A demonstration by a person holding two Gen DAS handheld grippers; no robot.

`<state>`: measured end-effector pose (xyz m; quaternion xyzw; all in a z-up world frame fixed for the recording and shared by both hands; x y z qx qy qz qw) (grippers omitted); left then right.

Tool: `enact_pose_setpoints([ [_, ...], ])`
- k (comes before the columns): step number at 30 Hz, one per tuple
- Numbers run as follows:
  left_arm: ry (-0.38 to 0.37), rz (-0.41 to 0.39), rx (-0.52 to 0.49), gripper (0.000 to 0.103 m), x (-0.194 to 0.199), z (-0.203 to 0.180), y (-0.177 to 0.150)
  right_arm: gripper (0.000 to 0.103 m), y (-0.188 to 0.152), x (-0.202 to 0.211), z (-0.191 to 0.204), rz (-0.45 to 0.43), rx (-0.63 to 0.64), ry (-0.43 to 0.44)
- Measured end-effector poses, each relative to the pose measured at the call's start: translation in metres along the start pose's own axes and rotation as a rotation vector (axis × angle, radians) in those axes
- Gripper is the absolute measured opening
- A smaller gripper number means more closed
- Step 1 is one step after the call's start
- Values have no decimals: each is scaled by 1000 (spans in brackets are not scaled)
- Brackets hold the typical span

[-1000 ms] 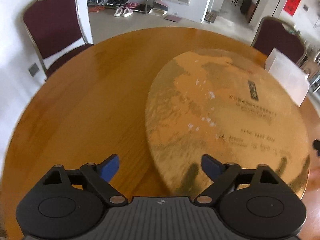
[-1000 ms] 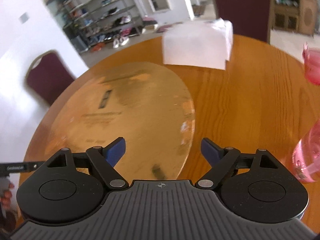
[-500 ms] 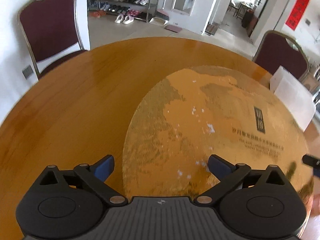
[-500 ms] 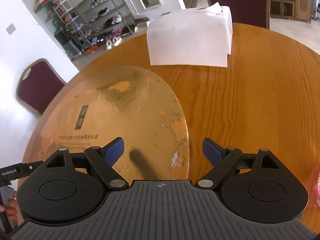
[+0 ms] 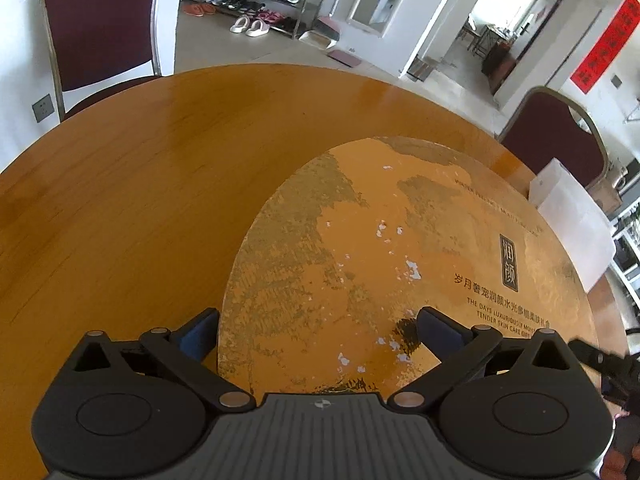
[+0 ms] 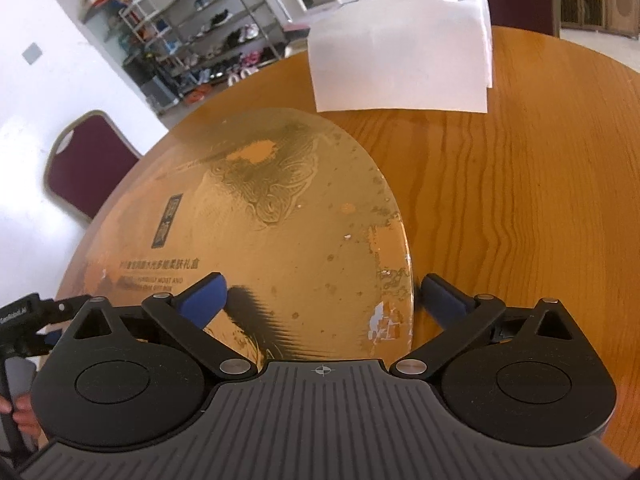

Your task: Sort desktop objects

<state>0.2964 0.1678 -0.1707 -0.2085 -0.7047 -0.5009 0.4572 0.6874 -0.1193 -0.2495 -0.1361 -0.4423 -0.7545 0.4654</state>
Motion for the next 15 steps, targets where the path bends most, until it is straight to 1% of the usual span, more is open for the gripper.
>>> enact_pose_setpoints([
  [2,7,5,-2,102,5,-1,-1,99,1,4,-2,-16,-36,-25],
  [6,20,-48,-28,102,33,-3,10,95,3,16,6,-36,-56,-24],
  [9,10,-92,-35,101,63,-3,21,93,14,37,23,-63,-40,-9],
  [13,-34,-129,-19,101,104,0,26,93,25,73,54,-105,7,4],
  [15,-57,-142,-14,101,121,-1,26,93,28,96,70,-128,34,-5],
])
Point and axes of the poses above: each gripper's, at about its wrist camera, not at the fingertips, and x roughly against the way its jaws point, z to its left, y to its top, the point moved 9 cm from there along -x, roughly the way its jaws point, and after that the axes turned 14 degrees about y, right-handed, at the moved point
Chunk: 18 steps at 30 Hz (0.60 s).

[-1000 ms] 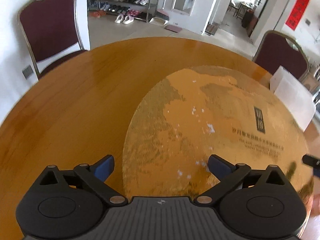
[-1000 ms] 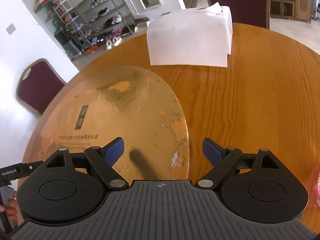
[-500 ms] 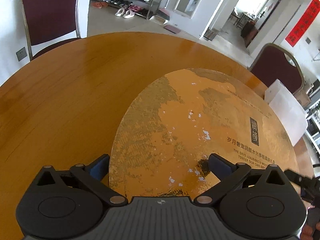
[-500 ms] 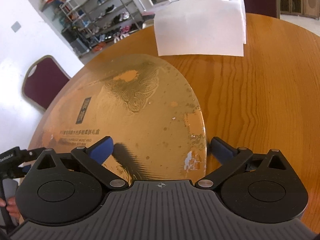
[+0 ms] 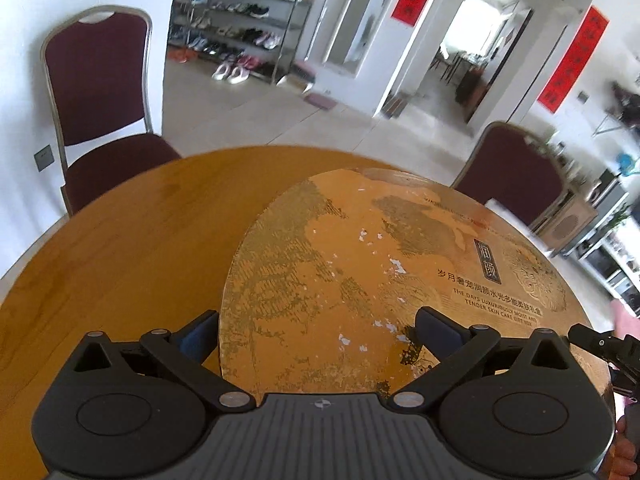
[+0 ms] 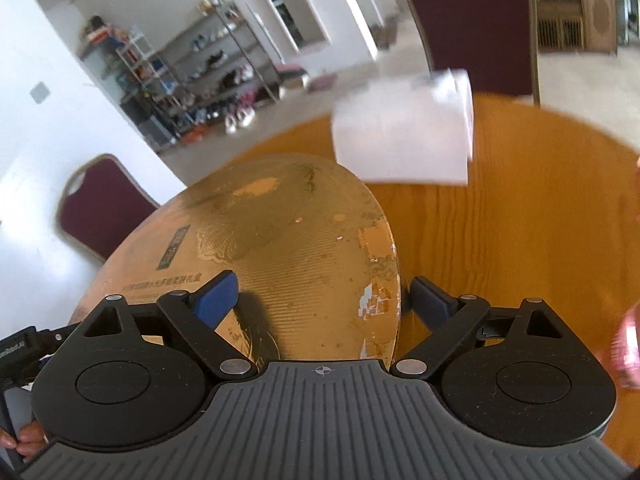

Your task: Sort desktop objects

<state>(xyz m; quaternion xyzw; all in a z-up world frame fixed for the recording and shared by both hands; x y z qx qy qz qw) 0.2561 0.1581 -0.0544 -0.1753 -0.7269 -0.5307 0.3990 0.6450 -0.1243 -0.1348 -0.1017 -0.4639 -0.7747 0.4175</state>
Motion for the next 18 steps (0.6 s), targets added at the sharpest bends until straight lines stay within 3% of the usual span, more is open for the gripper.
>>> enact_pose_setpoints([
  [10,-151,-62,-7,101,105,-7,-11,93,-10,144,65,-133,96,-88],
  [18,-339,-190,-22,102,241,-30,13,93,18,319,159,-323,217,-171],
])
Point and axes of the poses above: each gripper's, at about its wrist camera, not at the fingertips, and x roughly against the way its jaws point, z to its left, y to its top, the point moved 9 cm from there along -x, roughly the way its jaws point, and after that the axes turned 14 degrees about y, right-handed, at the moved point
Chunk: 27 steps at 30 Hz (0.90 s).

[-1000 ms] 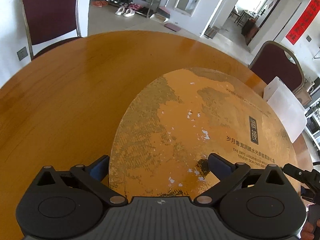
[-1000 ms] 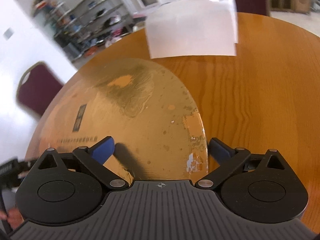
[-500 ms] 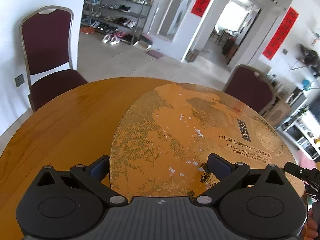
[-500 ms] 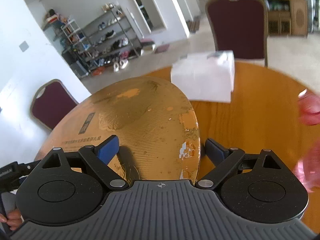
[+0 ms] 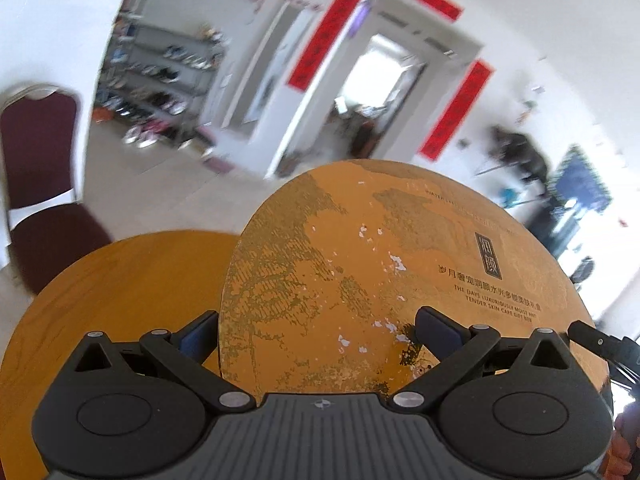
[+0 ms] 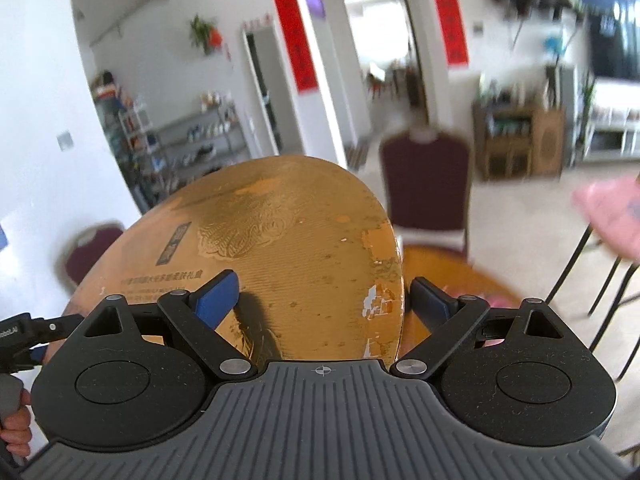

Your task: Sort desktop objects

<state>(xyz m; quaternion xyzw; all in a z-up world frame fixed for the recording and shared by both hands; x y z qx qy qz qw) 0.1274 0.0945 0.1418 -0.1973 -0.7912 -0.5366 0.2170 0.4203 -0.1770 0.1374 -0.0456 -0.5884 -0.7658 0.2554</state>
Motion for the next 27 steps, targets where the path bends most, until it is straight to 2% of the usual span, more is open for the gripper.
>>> enact_pose_setpoints([
  [5,-83,15,3,102,29,-25,-19,93,25,104,24,-65,65,-66],
  [8,-90,28,-11,102,34,-35,-44,93,18,147,26,-65,70,-92],
  [11,-67,44,-38,102,28,-41,-74,93,-6,177,17,-52,42,-105],
  [18,-12,143,-82,102,-2,-41,-146,93,-93,206,-29,54,-58,-142],
  [21,18,174,-89,102,-17,-35,-173,93,-125,205,-47,99,-79,-149],
  [27,95,211,-119,102,-42,-11,-194,93,-187,195,-73,176,-153,-128],
])
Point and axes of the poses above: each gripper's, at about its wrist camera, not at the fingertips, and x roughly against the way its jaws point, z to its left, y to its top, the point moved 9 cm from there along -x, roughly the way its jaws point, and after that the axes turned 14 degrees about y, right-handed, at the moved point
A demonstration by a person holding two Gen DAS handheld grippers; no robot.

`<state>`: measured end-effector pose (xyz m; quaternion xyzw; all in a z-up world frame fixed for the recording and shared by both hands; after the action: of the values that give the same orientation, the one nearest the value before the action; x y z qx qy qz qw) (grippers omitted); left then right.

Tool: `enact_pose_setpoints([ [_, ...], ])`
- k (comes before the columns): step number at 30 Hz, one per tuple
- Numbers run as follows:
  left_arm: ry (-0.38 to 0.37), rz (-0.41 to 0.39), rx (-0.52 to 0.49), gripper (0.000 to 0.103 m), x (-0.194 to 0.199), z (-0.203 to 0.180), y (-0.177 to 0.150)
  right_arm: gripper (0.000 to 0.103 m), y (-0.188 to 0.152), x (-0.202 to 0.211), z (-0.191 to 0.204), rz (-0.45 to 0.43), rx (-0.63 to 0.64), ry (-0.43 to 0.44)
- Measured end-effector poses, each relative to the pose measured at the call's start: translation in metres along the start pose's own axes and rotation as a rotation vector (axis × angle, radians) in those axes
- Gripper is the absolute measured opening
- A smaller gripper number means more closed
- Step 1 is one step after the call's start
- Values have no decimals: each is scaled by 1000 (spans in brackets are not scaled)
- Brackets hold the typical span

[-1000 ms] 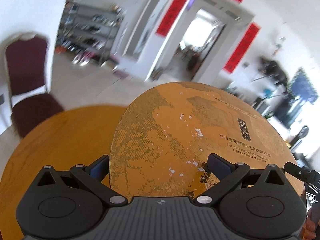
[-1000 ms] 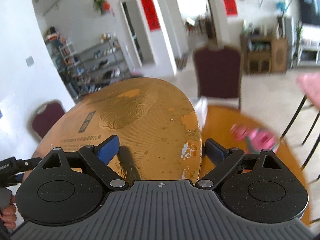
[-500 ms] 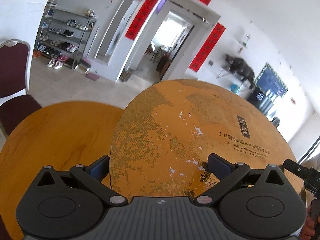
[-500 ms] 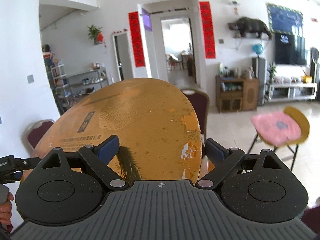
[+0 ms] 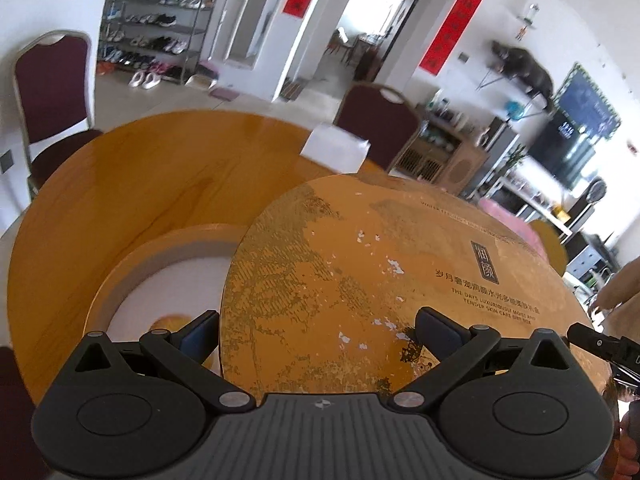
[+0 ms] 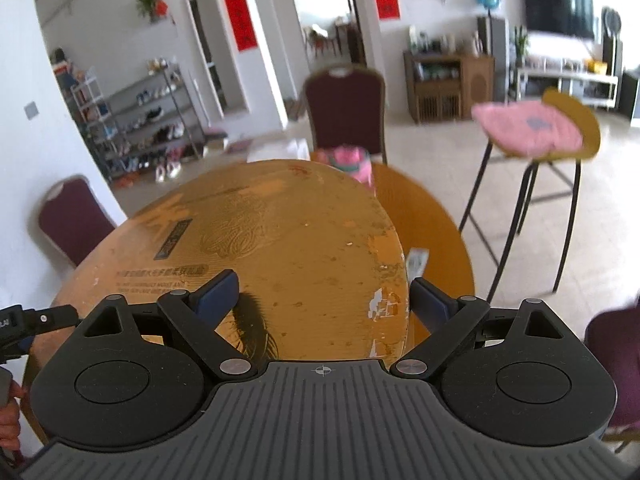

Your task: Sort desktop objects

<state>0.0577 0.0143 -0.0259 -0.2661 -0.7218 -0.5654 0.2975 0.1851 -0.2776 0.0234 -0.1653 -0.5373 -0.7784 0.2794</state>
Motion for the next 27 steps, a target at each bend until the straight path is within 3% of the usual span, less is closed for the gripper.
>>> enact_pose_setpoints([
  [6,14,20,-1,102,-3,7,-5,93,-29,-8,-15,36,-33,16],
  [27,-89,57,-60,102,-19,-51,-29,93,-38,48,-61,3,-55,-87],
])
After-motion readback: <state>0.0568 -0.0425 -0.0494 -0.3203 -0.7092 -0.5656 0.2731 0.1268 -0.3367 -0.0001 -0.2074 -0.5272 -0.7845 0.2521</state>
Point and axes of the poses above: each gripper's, at about its wrist camera, not at the fingertips, and x roughly against the way its jaws point, z to its left, y to its top, the point moved 9 cm from there along -x, roughly the way its jaws point, and after that the axes turned 14 degrees about y, right-handed, at the moved point
